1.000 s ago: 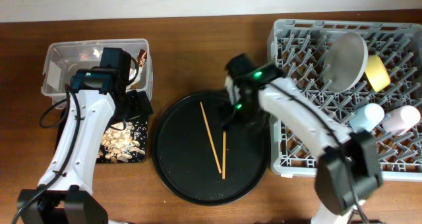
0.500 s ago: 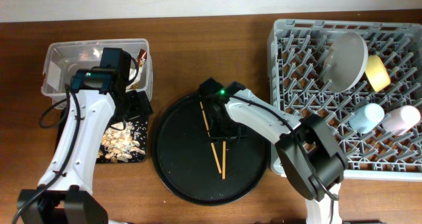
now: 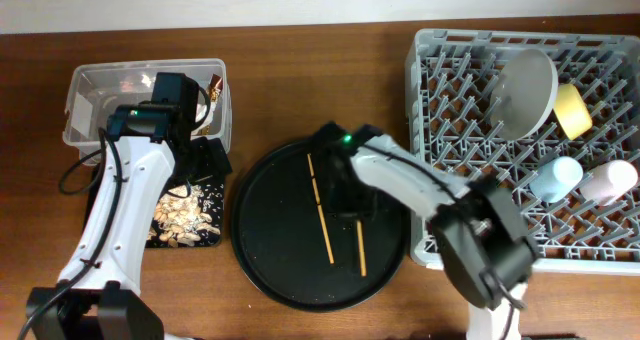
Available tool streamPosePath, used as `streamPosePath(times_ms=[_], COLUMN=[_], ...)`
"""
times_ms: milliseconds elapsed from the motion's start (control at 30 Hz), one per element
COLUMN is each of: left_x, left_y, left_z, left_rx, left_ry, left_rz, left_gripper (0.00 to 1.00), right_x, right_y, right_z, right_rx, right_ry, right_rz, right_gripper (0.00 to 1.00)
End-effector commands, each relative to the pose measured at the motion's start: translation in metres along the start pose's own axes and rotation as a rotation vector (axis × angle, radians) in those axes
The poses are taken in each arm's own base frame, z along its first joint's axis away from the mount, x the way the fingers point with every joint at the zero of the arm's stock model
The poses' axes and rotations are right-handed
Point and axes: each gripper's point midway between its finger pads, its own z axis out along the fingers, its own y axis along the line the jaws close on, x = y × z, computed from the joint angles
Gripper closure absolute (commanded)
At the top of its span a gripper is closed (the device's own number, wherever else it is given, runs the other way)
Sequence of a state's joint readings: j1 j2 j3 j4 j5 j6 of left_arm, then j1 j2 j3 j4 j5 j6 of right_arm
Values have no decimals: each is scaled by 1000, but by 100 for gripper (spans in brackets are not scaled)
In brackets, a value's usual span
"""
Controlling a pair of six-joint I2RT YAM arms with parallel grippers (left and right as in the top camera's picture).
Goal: Sort waste into correct bins and load items into the dishwasher rack
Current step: 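Grasp one orange chopstick with the right gripper and put it in the rack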
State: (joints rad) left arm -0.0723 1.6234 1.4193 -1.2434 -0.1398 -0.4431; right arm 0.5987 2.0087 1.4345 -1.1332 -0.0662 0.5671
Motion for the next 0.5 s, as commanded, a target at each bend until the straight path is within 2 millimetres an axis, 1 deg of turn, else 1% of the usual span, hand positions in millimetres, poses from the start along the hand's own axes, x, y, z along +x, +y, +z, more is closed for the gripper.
streamPosePath(times_ms=[0, 33, 67, 100, 133, 200, 267, 333, 367, 467], left_x=[-2, -2, -2, -2, -2, -2, -2, -3, -3, -2], left_y=[4, 4, 4, 4, 4, 4, 4, 4, 4, 4], left_z=[-6, -6, -6, -6, -6, -6, -6, -6, -6, -6], left_rx=[-5, -5, -5, -5, -5, -5, -5, -4, -4, -5], left_ry=[-23, -24, -24, -23, -23, -23, -24, -26, -26, -24], left_rz=[-15, -15, -15, -15, -15, -15, -15, -16, -15, -15], left_gripper=[1, 1, 1, 1, 1, 1, 1, 1, 1, 1], right_x=[-26, -27, -27, -28, -31, -34, -34, -40, -43, -56], right_y=[-19, -31, -54, -70, -93, -121, -138, -147, -146, -144], right_z=[-97, -114, -130, -135, -139, -135, -131, -122, -117, -90], right_rx=[-86, -97, -96, -85, -74, -61, -63, -53, -48, -39], right_ry=[-251, -286, -316, -324, -324, -299, -271, -256, -248, -189], right_rz=[-94, -93, -60, -31, -6, 1, 50, 57, 54, 55], right_gripper=[96, 96, 96, 96, 96, 96, 96, 96, 95, 96])
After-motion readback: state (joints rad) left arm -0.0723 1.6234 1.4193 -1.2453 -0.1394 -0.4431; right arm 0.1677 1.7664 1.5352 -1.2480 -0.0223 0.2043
